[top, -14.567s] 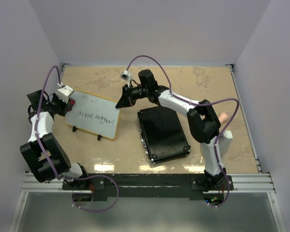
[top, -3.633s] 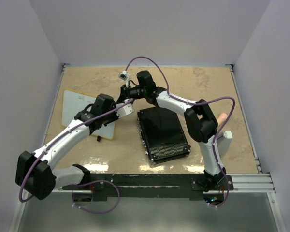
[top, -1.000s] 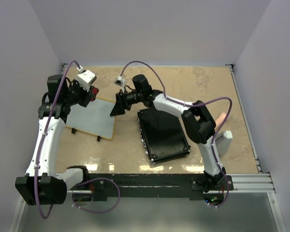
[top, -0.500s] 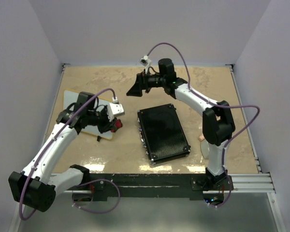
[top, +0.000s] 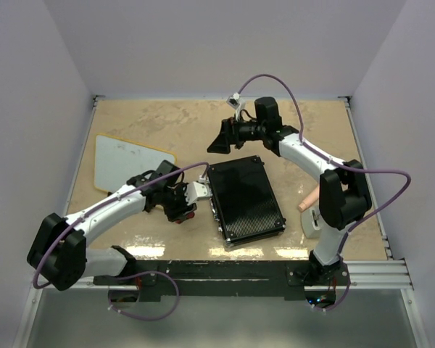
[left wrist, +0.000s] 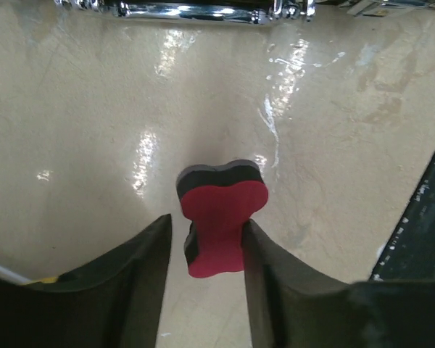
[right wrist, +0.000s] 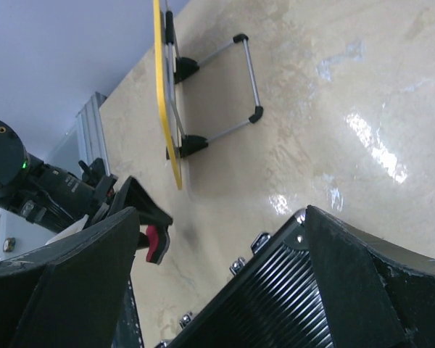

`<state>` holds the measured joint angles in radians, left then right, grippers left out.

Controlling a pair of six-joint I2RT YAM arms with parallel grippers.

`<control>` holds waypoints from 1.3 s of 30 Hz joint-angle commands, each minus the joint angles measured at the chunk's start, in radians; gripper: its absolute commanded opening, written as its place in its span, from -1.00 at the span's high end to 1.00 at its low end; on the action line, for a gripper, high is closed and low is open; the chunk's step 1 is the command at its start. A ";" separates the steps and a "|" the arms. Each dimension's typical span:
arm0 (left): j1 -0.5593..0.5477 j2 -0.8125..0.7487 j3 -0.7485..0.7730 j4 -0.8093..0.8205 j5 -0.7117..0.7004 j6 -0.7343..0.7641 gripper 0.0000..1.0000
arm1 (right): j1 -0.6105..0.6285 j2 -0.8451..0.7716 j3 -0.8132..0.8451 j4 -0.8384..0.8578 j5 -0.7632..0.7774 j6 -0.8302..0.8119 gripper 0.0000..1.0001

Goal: Erase the whiteboard

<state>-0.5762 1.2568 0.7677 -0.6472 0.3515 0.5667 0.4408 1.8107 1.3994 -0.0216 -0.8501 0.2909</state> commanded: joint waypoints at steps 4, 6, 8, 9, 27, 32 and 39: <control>-0.039 0.024 0.030 0.112 -0.085 -0.065 -0.39 | -0.010 -0.008 0.006 -0.035 -0.004 -0.039 -0.97; -0.039 0.024 0.045 0.095 -0.074 -0.059 -0.46 | -0.008 -0.005 0.012 -0.038 -0.010 -0.041 -0.97; -0.039 0.020 0.054 0.084 -0.056 -0.051 -0.50 | -0.008 -0.002 0.010 -0.040 -0.013 -0.039 -0.97; -0.039 0.016 0.053 0.086 -0.054 -0.053 -0.50 | -0.010 -0.002 0.010 -0.041 -0.017 -0.041 -0.97; -0.039 -0.069 0.044 0.130 -0.065 -0.087 -0.29 | 0.113 -0.027 -0.186 -0.296 -0.287 -0.151 0.50; -0.037 -0.079 0.041 0.121 -0.083 -0.088 -0.29 | 0.174 -0.024 -0.247 -0.046 -0.283 0.080 0.87; -0.039 -0.094 0.027 0.132 -0.091 -0.120 -0.30 | 0.228 0.015 -0.333 0.205 -0.262 0.335 1.00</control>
<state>-0.6102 1.1946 0.7837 -0.5419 0.2680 0.4862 0.6476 1.8130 1.1000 -0.0101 -1.1023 0.4492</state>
